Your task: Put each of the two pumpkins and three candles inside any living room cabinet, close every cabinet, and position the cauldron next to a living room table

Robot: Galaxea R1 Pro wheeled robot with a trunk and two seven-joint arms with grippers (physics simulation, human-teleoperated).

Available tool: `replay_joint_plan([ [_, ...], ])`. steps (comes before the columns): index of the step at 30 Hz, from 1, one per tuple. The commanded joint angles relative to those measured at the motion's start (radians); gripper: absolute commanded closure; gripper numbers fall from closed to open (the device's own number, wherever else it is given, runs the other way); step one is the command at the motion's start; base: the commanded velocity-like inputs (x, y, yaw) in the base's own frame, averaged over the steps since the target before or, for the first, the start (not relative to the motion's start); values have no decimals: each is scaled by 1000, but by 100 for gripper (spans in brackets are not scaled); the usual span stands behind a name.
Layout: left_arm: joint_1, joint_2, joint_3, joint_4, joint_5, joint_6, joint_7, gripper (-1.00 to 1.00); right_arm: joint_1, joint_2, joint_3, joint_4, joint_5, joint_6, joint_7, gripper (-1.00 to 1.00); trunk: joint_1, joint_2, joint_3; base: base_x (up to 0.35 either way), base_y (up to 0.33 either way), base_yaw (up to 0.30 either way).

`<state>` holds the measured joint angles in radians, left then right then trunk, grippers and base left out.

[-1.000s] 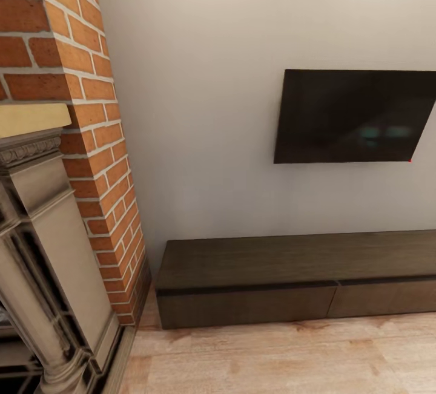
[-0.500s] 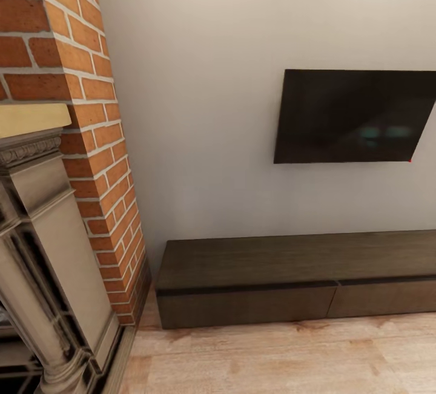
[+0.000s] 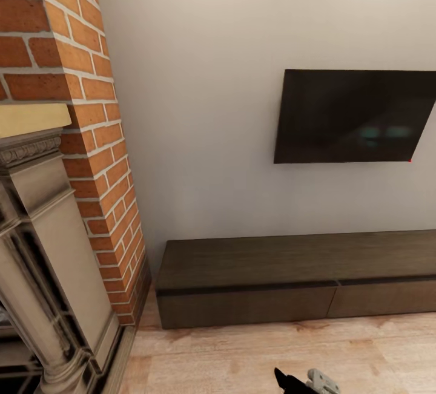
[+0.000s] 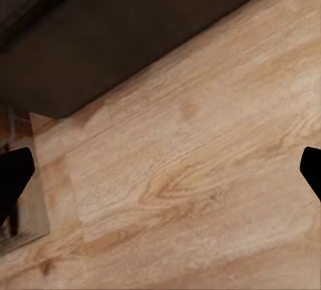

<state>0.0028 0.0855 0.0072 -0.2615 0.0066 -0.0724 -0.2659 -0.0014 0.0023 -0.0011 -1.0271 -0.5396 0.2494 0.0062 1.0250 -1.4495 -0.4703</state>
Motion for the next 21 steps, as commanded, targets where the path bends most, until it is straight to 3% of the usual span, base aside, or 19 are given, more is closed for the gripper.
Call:
replay_joint_plan([
  [1,0,0,1,-1,0,-1,-3,-100,0,0,-1,-20,-25,6,1,-100,0,0,-1,0,0,0],
  [3,0,-1,1,-1,0,-1,-2,-100,-2,-1,-2,-57,-48,6,-1,-100,0,0,-1,0,0,0],
  [13,-7,-6,0,-9,-3,23,-1,-100,-15,-4,1,-330,-80,10,2,-100,0,0,-1,0,0,0],
  [17,-9,-7,0,-15,-3,73,0,-100,-15,-5,1,-372,-176,7,14,-100,0,0,-1,0,0,0],
  [21,-12,-7,0,-22,-2,83,-2,-100,-15,-2,0,-366,-233,2,20,-100,0,0,-1,0,0,0],
])
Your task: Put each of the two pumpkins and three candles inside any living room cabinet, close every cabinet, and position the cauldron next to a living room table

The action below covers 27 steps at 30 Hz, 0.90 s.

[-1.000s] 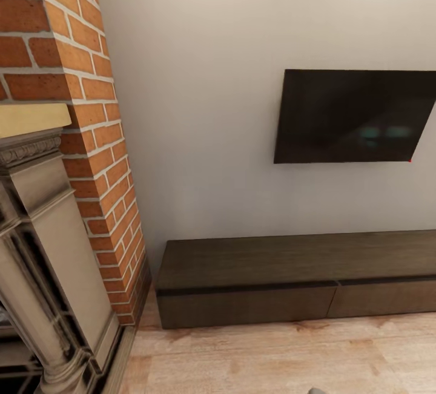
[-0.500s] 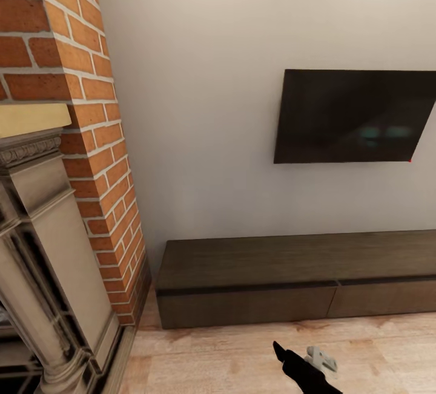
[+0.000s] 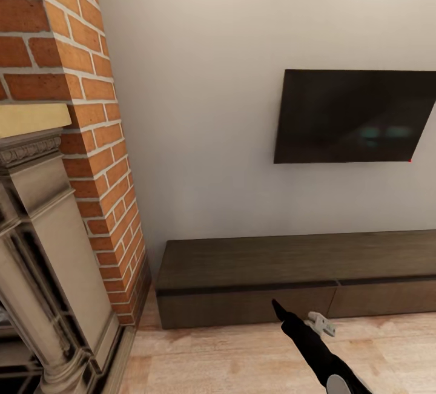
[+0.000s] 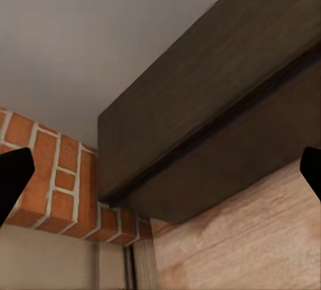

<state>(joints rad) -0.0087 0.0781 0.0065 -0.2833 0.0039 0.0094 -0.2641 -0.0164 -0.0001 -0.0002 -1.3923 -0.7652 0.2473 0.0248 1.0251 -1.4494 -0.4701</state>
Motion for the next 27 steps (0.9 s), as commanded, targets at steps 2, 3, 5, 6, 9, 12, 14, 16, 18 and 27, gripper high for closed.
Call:
replay_joint_plan([
  [2,-1,-1,1,-2,0,3,-4,-100,0,1,-1,3,-18,5,1,-100,0,-1,-1,0,0,0],
  [3,-2,-1,1,-3,0,3,-5,-100,0,1,-2,4,-21,6,2,-100,0,-1,-1,0,0,0],
  [5,-3,-1,1,-5,0,4,-9,-100,0,-1,-5,4,-32,8,7,-100,0,-1,-1,0,0,0],
  [6,-3,0,1,-9,0,4,-12,-100,0,-2,-5,5,-37,9,11,-100,0,-1,-1,0,0,0],
  [9,-3,0,1,-15,0,4,-15,-100,0,-3,-6,10,-78,8,40,-100,0,-1,-1,0,0,0],
  [12,-4,-1,1,-17,0,4,-15,-100,0,-5,-6,45,-154,5,117,-100,0,-1,-1,0,0,0],
  [14,-4,-2,1,-17,0,4,-14,-100,0,-5,-6,54,-180,5,153,-100,0,-1,-1,0,0,0],
  [16,-4,-5,1,-17,0,4,-13,-100,0,-6,-5,59,-187,2,168,-100,0,-1,-1,24,0,0],
  [18,-4,-9,0,-16,0,4,-12,-100,1,-6,-4,62,-176,-1,156,-100,0,-1,-1,86,0,0],
  [27,-3,-14,-4,-2,1,2,-6,-100,1,-6,-4,70,-131,-3,124,-100,0,-1,-1,18,0,0],
])
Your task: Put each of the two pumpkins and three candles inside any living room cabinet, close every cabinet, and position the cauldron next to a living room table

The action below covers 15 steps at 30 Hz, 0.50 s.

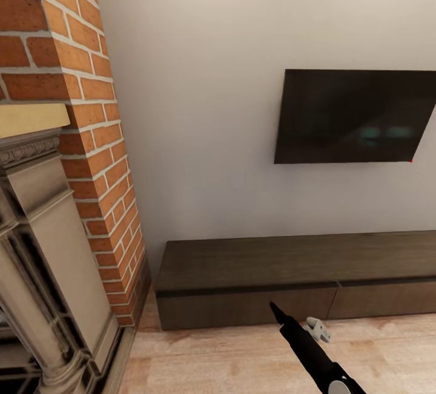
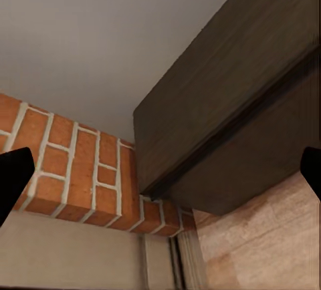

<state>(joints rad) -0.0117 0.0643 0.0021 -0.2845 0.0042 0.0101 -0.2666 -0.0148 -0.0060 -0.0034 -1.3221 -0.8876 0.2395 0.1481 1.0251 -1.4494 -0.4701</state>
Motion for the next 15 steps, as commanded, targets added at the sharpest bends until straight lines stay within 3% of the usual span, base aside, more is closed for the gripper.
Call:
replay_joint_plan([
  [1,0,0,0,0,0,1,-3,-100,0,0,0,-1,-8,4,-12,-100,0,-1,-1,1,0,0],
  [7,0,0,-1,1,0,1,-3,-100,0,0,2,-1,-12,2,-106,-100,0,-1,-1,20,0,0],
  [15,0,0,-2,1,-2,-6,-2,-100,-1,0,-1,9,-34,5,-74,-100,0,-1,-1,74,0,0],
])
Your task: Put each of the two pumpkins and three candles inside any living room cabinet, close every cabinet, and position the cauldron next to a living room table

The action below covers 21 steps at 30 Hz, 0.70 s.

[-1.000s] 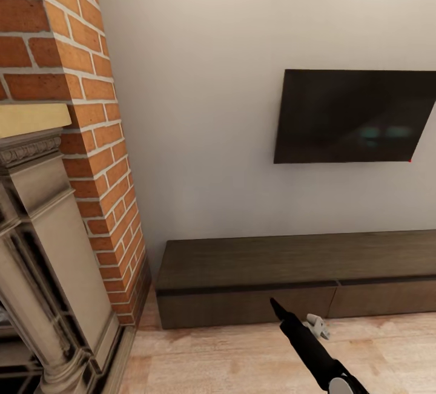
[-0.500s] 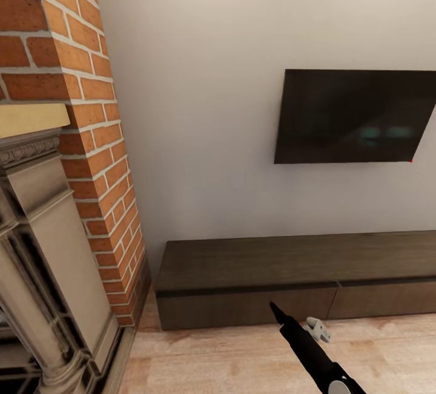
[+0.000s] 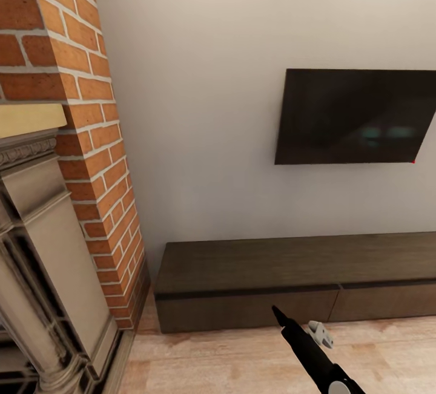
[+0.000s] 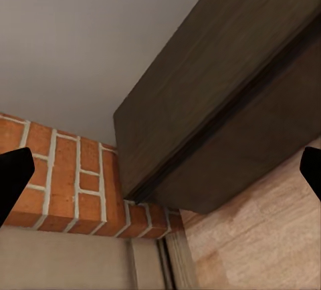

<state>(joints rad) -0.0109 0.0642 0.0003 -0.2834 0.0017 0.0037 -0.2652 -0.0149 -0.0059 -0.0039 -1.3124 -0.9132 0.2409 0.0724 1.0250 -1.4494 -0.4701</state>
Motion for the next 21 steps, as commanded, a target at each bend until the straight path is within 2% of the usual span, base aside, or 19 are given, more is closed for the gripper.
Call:
replay_joint_plan([
  [1,0,0,0,0,1,0,-3,-100,0,0,-1,6,-9,3,4,-100,0,-1,-1,10,0,0],
  [9,0,0,0,0,-1,-1,-2,-100,0,1,-2,35,-10,0,6,-100,0,-1,-1,22,-15,0],
  [15,0,0,0,0,-3,-1,-2,-100,0,0,-1,36,-7,-2,7,-100,0,-1,-1,125,-124,0],
  [21,0,0,0,0,-2,-1,0,-100,0,0,-2,42,-7,-1,8,-100,0,-1,-1,20,-124,0],
])
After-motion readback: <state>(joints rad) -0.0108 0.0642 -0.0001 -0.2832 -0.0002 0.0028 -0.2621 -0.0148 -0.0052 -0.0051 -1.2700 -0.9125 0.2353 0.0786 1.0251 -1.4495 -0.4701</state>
